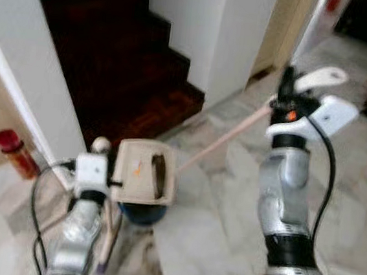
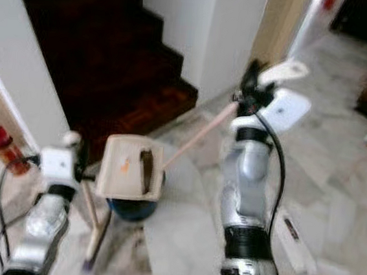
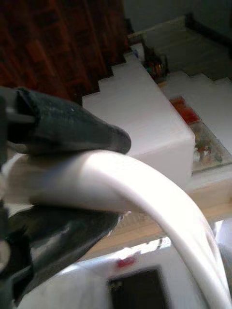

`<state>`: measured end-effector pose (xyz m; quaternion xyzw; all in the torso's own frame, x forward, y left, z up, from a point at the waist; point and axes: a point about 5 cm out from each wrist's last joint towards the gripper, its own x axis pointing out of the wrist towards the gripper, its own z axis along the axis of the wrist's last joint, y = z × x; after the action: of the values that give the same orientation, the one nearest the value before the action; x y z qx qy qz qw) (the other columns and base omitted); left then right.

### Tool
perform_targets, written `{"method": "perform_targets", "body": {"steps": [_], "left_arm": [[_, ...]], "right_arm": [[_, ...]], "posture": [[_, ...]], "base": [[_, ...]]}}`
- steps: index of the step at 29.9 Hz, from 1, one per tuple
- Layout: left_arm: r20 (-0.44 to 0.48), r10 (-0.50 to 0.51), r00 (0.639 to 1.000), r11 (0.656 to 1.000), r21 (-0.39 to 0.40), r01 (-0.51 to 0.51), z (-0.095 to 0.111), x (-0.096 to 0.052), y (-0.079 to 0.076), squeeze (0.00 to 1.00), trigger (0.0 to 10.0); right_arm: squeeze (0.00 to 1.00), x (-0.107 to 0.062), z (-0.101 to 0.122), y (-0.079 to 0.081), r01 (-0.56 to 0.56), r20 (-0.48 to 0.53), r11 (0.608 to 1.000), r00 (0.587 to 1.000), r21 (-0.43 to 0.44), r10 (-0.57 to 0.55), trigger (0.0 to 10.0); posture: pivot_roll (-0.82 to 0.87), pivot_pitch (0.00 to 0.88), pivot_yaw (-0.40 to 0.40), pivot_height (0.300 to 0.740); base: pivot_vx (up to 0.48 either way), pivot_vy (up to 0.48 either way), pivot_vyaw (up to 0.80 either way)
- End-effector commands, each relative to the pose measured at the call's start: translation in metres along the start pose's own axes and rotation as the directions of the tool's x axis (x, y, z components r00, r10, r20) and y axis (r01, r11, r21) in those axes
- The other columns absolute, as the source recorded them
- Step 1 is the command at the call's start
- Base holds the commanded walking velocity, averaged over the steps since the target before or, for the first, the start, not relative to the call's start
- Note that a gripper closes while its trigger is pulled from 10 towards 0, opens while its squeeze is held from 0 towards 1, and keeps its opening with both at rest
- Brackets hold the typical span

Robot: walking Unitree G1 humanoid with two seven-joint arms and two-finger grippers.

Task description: Sweep floor

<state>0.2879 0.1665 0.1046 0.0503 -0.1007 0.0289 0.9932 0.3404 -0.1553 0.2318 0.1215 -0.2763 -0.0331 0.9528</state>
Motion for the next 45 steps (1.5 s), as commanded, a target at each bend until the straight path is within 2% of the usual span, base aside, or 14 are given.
{"method": "perform_targets", "body": {"steps": [1, 16, 23, 24, 29, 40, 45], "left_arm": [[0.054, 0.020, 0.998, 1.000, -0.002, -0.019, 0.010, 0.003, 0.006, 0.00, 10.0], [0.052, 0.016, 0.999, 1.000, -0.008, -0.016, 0.009, 0.002, 0.005, 0.00, 10.0], [0.049, 0.012, 0.999, 1.000, -0.011, -0.011, 0.008, 0.001, 0.004, 0.00, 10.0], [0.049, 0.012, 0.999, 1.000, -0.011, -0.011, 0.008, 0.001, 0.004, 0.00, 10.0], [0.048, 0.012, 0.999, 1.000, -0.011, -0.012, 0.008, 0.001, 0.003, 0.00, 10.0], [0.051, -0.008, 0.999, 1.000, 0.004, 0.007, 0.008, 0.000, 0.001, 0.00, 10.0], [0.054, -0.015, 0.998, 1.000, 0.012, 0.015, 0.008, -0.001, 0.000, 0.00, 10.0]], "right_arm": [[0.00, 0.006, 0.014, 0.016, -0.037, 0.061, 0.998, 0.998, 0.049, 0.034, 10.0], [0.00, 0.008, 0.017, 0.016, -0.033, 0.067, 0.998, 0.997, 0.045, 0.030, 10.0], [0.00, 0.019, 0.026, 0.023, -0.047, 0.132, 0.999, 0.990, -0.027, 0.050, 10.0], [0.00, 0.019, 0.028, 0.029, -0.074, 0.154, 0.995, 0.985, -0.072, 0.084, 10.0], [0.00, 0.019, 0.028, 0.036, -0.093, 0.162, 0.991, 0.981, -0.097, 0.108, 10.0], [0.00, 0.011, 0.033, 0.063, -0.184, 0.243, 0.949, 0.938, -0.257, 0.248, 10.0], [0.00, 0.006, 0.034, 0.069, -0.204, 0.270, 0.925, 0.916, -0.320, 0.295, 10.0]], "posture": [[0.08, 0.000, -0.043, 0.740], [0.08, 0.000, -0.044, 0.740], [0.08, 0.000, -0.044, 0.740], [0.08, 0.000, -0.045, 0.740], [0.08, 0.000, -0.046, 0.740], [0.08, 0.000, -0.047, 0.740], [0.09, 0.000, -0.047, 0.740]], "base": [[0.000, 0.000, 0.00], [0.000, 0.000, 0.00], [0.000, 0.000, 0.00], [0.000, 0.000, 0.00], [0.000, 0.000, 0.00], [0.000, 0.000, 0.00], [0.000, 0.000, 0.00]]}}
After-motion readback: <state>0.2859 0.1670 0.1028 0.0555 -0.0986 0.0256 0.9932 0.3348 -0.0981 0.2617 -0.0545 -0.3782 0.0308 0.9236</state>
